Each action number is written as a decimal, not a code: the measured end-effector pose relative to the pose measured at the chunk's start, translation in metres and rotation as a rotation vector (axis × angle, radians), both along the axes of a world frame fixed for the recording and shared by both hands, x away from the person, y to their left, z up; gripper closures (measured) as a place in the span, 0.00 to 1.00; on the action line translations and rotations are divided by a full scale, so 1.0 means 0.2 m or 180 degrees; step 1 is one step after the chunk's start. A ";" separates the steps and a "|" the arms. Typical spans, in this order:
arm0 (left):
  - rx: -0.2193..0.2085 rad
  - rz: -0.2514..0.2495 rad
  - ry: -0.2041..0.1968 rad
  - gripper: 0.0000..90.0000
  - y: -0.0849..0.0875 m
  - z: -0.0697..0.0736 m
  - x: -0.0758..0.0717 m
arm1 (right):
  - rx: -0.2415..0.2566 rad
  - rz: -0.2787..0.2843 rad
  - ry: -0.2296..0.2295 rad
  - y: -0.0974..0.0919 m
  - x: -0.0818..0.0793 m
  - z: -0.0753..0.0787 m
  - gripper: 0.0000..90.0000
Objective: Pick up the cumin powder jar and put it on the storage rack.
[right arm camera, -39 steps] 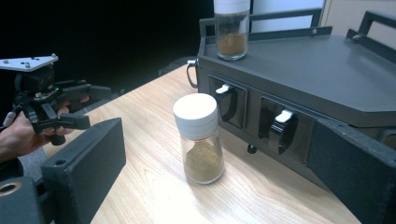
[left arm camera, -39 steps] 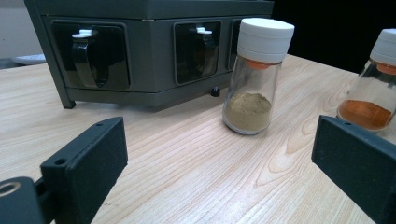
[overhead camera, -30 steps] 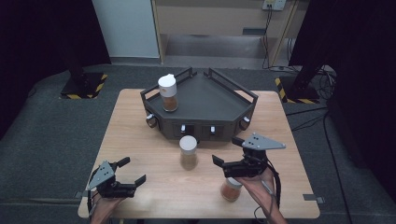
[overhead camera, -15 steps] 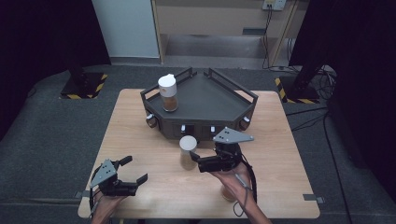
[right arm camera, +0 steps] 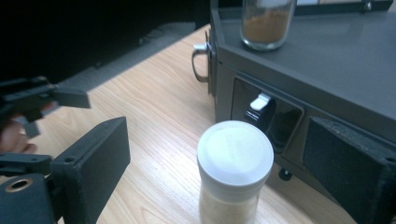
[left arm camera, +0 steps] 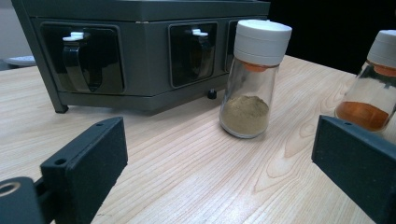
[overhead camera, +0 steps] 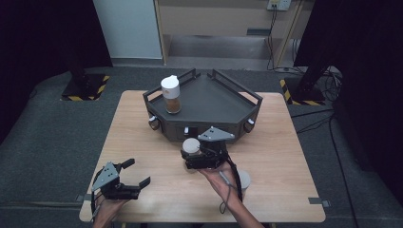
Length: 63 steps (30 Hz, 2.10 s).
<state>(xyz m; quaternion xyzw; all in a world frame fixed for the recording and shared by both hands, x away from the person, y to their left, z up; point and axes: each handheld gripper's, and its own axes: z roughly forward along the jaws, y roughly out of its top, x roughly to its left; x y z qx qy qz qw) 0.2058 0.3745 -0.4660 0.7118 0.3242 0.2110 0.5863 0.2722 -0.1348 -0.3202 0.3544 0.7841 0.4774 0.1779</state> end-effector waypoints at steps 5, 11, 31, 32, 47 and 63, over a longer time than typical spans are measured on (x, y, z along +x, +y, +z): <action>-0.0006 0.0001 0.0000 0.03 0.00 0.00 0.00 | -0.0063 -0.0042 0.0051 0.05 0.04 -0.03 0.10; -0.0004 -0.0007 0.0003 0.03 0.00 0.00 0.00 | -0.0111 -0.0096 0.0154 0.10 0.09 -0.08 0.11; 0.0007 -0.0013 -0.0004 0.03 0.00 0.00 0.00 | -0.0226 -0.0110 0.0313 0.14 0.20 -0.24 0.29; 0.0006 -0.0012 -0.0005 0.03 0.00 0.00 0.00 | -0.0242 -0.0104 0.0300 0.14 0.20 -0.25 0.31; 0.0009 -0.0012 -0.0003 0.03 0.00 0.00 0.00 | -0.0333 -0.0039 0.0268 0.15 0.20 -0.24 0.37; 0.0011 -0.0017 -0.0004 0.03 0.00 0.00 0.00 | -0.0426 0.0205 0.0205 0.13 0.20 -0.09 0.37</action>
